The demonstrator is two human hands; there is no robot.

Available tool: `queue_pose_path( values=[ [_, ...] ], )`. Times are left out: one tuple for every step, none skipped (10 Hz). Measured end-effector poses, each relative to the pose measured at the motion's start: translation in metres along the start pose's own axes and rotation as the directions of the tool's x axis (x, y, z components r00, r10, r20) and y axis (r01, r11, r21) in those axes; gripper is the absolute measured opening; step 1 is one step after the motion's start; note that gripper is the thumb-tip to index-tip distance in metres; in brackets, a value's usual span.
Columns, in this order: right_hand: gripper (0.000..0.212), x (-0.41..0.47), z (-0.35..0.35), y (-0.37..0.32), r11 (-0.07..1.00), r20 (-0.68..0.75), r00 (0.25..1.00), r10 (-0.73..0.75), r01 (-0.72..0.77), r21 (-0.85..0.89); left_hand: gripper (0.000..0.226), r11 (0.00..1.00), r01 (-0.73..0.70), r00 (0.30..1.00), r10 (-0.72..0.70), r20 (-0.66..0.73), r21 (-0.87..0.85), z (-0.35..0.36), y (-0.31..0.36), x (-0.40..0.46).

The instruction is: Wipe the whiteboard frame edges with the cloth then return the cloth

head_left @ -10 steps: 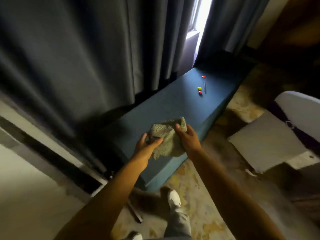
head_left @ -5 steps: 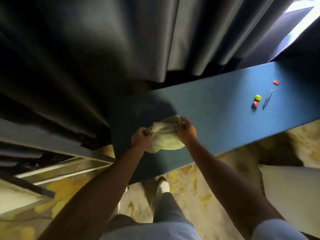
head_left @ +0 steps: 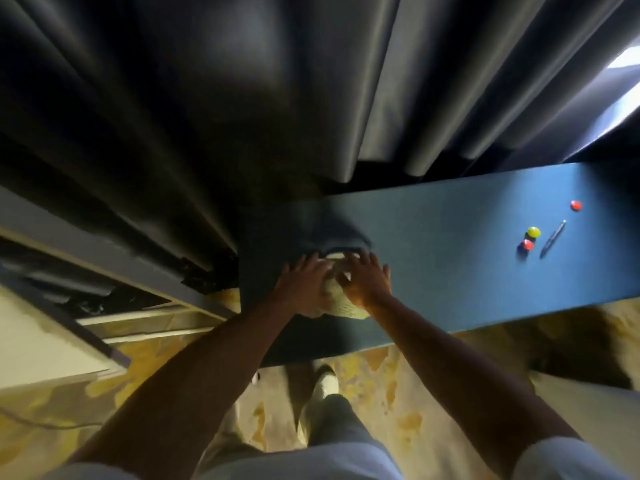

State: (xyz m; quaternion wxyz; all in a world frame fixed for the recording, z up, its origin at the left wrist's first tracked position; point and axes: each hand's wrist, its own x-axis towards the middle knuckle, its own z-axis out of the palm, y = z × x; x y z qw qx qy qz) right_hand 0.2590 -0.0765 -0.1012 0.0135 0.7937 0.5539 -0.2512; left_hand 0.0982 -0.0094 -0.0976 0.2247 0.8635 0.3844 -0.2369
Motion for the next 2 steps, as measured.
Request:
queue_pose_path(
  values=[
    [0.068,0.009,-0.074,-0.038,0.996,-0.173,0.984,-0.034,0.048,0.076,0.076,0.997,0.017,0.970,-0.036,-0.240,-0.079,-0.073,-0.009,-0.019],
    [0.062,0.005,-0.153,-0.088,0.987,-0.354,0.929,-0.110,0.144,0.070,0.073,1.000,-0.004,0.874,0.001,-0.487,-0.006,-0.151,-0.027,-0.056]
  ],
)
